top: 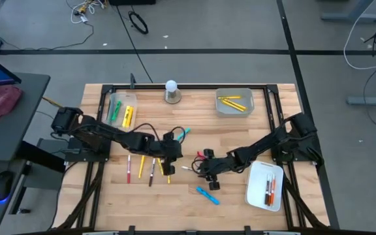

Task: Pick & Place Markers
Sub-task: Put the brown marker into the white bin

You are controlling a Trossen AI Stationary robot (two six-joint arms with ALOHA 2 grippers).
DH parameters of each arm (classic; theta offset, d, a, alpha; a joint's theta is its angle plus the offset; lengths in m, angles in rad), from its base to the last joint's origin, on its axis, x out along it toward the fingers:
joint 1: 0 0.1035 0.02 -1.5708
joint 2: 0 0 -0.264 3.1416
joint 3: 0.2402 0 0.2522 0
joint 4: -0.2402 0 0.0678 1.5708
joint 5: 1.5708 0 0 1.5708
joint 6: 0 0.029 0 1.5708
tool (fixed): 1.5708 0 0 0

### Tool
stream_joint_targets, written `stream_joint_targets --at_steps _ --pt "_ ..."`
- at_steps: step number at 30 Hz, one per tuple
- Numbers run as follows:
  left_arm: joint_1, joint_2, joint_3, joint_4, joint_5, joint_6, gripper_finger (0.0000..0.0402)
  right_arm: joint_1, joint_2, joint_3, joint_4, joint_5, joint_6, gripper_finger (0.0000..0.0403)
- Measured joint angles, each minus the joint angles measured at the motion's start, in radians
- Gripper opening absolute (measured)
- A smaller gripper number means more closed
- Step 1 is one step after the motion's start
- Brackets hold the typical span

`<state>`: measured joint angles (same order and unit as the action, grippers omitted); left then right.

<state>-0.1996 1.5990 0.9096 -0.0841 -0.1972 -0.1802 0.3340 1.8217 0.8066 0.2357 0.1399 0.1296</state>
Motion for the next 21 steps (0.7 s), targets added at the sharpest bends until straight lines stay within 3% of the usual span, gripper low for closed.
stream_joint_targets --at_steps 4,12,21 --pt "-0.051 0.0 0.0 0.001 -0.102 -0.02 0.0013 0.0 0.0 0.0 -0.051 0.046 0.034 0.0128" --pt "-0.145 0.0 0.0 0.005 -0.18 -0.037 0.0013 0.009 0.037 0.001 -0.064 0.067 0.038 0.0099" --pt "-0.197 0.001 0.0 0.009 -0.276 -0.046 0.0011 0.01 0.05 0.002 -0.06 0.082 0.048 0.0017"
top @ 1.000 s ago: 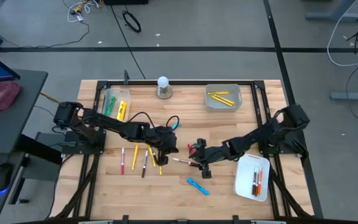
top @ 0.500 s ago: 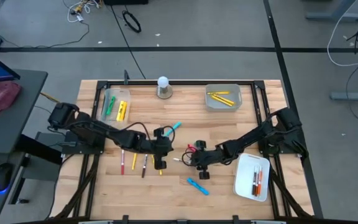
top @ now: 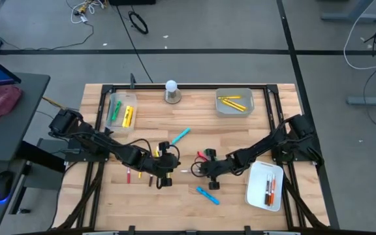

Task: Pick & Place Markers
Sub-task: Put the brown marker into the white bin

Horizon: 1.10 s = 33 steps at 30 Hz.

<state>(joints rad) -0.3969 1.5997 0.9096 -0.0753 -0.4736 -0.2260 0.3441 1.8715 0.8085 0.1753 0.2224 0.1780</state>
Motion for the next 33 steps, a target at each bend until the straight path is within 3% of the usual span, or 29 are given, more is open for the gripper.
stream_joint_targets --at_steps 4,9,13,17,20,25,30,33 --pt "-0.003 0.0 0.0 -0.042 -0.001 -0.035 0.0012 0.018 -0.04 -0.006 -0.015 0.047 0.051 0.0022" --pt "-0.018 0.001 0.0 -0.11 -0.002 -0.083 0.0012 0.078 -0.214 -0.003 -0.1 0.056 0.156 0.0019" --pt "-0.03 0.001 0.0 -0.109 -0.005 -0.079 0.0012 0.163 -0.388 0.007 -0.343 0.047 0.336 0.0019" --pt "-0.034 0.001 0.0 -0.107 -0.024 -0.072 0.0012 0.287 -0.524 0.119 -0.733 0.029 0.628 0.0019" --pt "-0.032 0.003 0.0 -0.106 -0.055 -0.068 0.0012 0.385 -0.576 0.221 -0.97 -0.045 0.882 0.0019" --pt "-0.032 0.003 0.0 -0.105 -0.112 -0.066 0.0012 0.526 -0.599 0.325 -1.178 -0.23 1.389 0.0018" --pt "-0.032 0.003 0.0 -0.102 -0.126 -0.051 0.0012 0.596 -0.582 0.309 -1.322 -0.437 1.821 0.0022" --pt "-0.032 0.003 0.0 -0.095 -0.127 -0.051 0.0012 0.601 -0.582 0.257 -1.309 -0.528 1.91 0.0035"
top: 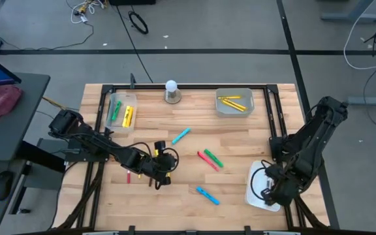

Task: Pick & Place Markers
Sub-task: Put the brown marker into the white bin, then put the blue highlighter into the transparent bin

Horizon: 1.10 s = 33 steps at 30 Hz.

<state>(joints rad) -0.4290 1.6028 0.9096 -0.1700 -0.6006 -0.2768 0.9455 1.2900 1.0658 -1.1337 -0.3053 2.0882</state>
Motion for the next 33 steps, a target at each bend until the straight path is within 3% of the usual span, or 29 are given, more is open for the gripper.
stream_joint_targets --at_steps 6,17,26,33 --pt "0.0 0.0 0.0 0.007 -0.001 0.0 0.0012 -0.035 0.0 -0.135 0.039 -0.046 0.067 0.0044" --pt "0.0 0.0 0.0 0.03 -0.001 0.001 0.0012 -0.092 0.0 -0.315 0.161 -0.016 -0.011 0.0056" --pt "0.0 0.0 0.0 0.039 -0.001 0.001 0.0012 -0.095 -0.007 -0.29 0.2 0.109 -0.133 0.0143" --pt "0.0 0.0 0.0 0.044 -0.001 0.002 0.0012 -0.124 -0.034 -0.194 0.374 0.198 -0.298 0.0203"
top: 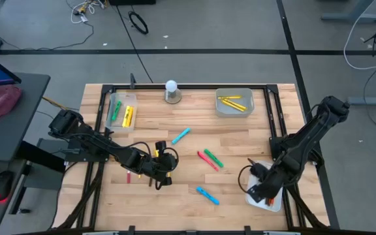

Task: Pick & Place Markers
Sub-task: Put the blue highlighter into the transparent bin

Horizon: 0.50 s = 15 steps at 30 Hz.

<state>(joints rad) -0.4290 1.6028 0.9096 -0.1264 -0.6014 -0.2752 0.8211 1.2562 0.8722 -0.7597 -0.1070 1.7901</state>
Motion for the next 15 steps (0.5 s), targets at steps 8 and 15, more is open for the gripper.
stream_joint_targets --at_steps 8,15 --pt "0.0 0.0 0.0 0.003 0.0 0.001 0.0012 -0.035 0.001 0.019 0.388 0.18 -0.366 0.0214" --pt "0.0 0.0 0.0 0.003 0.0 0.001 0.0012 -0.071 0.001 0.019 0.461 0.556 -0.873 0.0206"
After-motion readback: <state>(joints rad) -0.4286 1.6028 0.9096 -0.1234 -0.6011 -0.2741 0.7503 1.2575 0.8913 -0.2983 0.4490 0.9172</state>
